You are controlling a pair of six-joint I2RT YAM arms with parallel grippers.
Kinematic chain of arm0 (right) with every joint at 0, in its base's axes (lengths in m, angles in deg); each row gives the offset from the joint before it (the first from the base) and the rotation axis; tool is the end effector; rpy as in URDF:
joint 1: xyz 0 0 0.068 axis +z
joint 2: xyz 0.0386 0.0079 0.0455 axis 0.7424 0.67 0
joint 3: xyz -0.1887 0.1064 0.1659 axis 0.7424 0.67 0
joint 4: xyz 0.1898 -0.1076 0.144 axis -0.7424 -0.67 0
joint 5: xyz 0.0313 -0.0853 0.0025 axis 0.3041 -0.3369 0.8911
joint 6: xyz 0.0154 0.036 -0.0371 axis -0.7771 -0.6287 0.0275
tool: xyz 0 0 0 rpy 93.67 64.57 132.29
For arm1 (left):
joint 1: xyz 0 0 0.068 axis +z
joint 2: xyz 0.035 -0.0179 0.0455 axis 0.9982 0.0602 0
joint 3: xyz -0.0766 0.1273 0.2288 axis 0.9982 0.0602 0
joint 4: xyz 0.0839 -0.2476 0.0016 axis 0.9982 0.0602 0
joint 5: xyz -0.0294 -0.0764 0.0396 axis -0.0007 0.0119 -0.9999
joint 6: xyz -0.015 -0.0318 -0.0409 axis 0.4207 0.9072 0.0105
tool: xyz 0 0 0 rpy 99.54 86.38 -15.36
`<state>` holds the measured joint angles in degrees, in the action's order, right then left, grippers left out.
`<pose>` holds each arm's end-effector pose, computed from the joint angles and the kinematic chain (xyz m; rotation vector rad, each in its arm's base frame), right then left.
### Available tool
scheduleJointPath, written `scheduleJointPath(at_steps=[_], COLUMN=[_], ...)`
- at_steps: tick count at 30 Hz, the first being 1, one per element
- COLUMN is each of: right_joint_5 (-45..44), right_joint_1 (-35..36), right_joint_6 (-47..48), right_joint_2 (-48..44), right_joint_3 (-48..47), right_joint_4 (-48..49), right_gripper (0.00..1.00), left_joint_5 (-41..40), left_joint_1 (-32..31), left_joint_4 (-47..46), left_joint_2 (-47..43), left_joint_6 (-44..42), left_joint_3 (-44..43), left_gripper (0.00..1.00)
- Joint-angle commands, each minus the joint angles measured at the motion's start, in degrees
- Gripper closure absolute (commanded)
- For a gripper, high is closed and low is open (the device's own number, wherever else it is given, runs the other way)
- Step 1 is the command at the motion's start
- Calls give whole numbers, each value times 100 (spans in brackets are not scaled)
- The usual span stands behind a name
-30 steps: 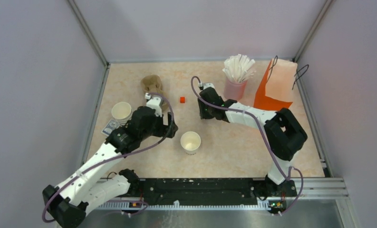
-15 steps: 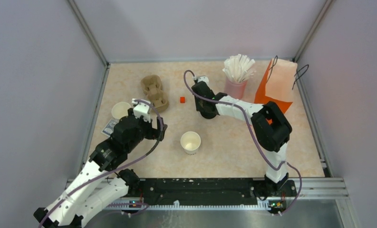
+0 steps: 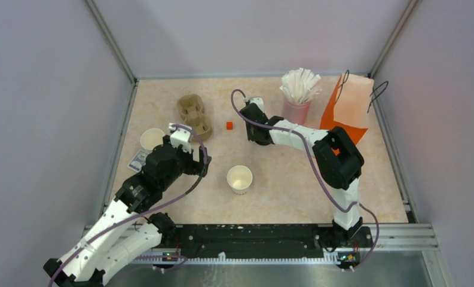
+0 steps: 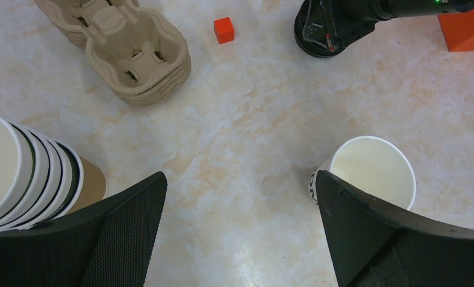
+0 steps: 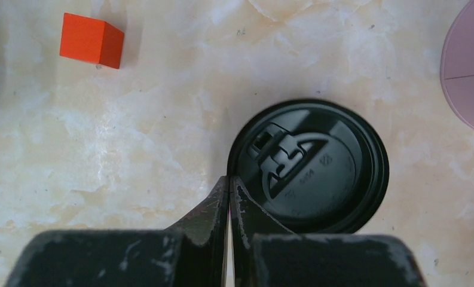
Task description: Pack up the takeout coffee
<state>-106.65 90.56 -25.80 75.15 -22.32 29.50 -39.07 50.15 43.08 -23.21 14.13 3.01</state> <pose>0.3292 0.2863 0.1939 -0.2297 2.3707 0.1206 0.1205 -0.0806 0.3169 0.3306 1.9629 -0.3435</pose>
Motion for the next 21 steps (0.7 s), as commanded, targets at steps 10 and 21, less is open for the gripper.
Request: scheduleJointPath(at_steps=[10,21], right_joint_5=[130,831], right_joint_1=[53,-150], right_joint_6=[-59,-161], right_joint_2=[-655,-803], right_joint_3=[198,617], right_joint_4=[188,614], right_gripper=[100,100], left_joint_5=[-8,-28], left_joint_1=[14,14], left_joint_4=[-260,-181], left_joint_2=[4,33], left_joint_6=[-84,-66], left_joint_3=[53,29], left_gripper=[1,1])
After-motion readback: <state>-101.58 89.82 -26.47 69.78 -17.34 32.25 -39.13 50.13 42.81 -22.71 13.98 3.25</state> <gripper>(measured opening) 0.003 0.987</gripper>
